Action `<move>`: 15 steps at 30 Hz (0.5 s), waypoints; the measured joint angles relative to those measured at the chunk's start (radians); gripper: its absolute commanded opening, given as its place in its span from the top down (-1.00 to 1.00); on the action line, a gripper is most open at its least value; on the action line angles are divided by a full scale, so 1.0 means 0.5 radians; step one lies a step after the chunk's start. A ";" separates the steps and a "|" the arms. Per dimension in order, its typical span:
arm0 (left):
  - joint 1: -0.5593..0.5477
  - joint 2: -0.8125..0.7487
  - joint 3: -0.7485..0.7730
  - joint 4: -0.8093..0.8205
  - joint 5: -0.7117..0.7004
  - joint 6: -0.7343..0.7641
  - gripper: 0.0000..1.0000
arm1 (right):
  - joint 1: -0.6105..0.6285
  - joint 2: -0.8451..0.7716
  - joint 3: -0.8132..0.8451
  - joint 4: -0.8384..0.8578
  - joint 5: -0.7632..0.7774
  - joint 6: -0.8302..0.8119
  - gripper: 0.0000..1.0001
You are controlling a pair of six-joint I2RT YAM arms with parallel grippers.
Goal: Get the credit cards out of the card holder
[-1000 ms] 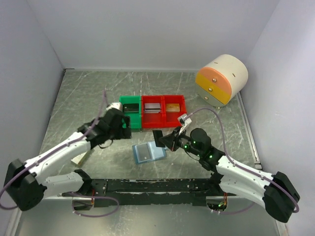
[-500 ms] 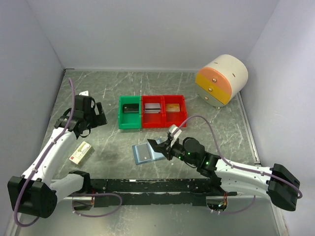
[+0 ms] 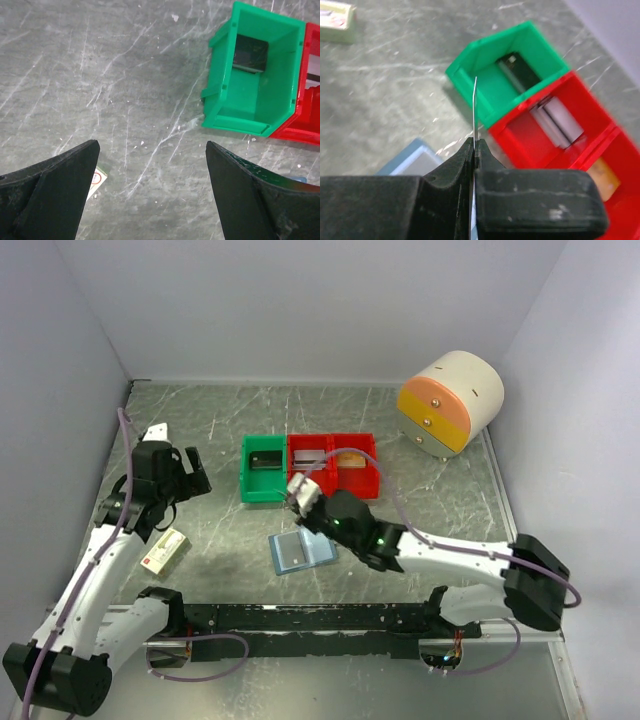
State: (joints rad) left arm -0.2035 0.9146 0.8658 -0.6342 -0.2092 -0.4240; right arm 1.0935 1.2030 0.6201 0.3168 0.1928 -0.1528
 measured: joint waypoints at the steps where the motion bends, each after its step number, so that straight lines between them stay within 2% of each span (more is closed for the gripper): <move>1: 0.000 -0.042 -0.004 0.005 -0.013 0.001 -1.00 | 0.000 0.093 0.121 -0.037 0.037 -0.076 1.00; 9: 0.000 -0.237 -0.050 0.026 -0.082 -0.003 -1.00 | -0.060 0.777 0.945 -0.304 0.186 -0.651 1.00; 15: 0.000 -0.298 -0.052 0.025 -0.163 -0.013 -0.99 | -0.165 1.145 1.326 -0.498 0.082 -0.904 1.00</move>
State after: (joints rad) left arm -0.2035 0.7658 0.8398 -0.6216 -0.2905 -0.4305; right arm 1.0111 1.7756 1.2831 0.0677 0.2337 -0.6048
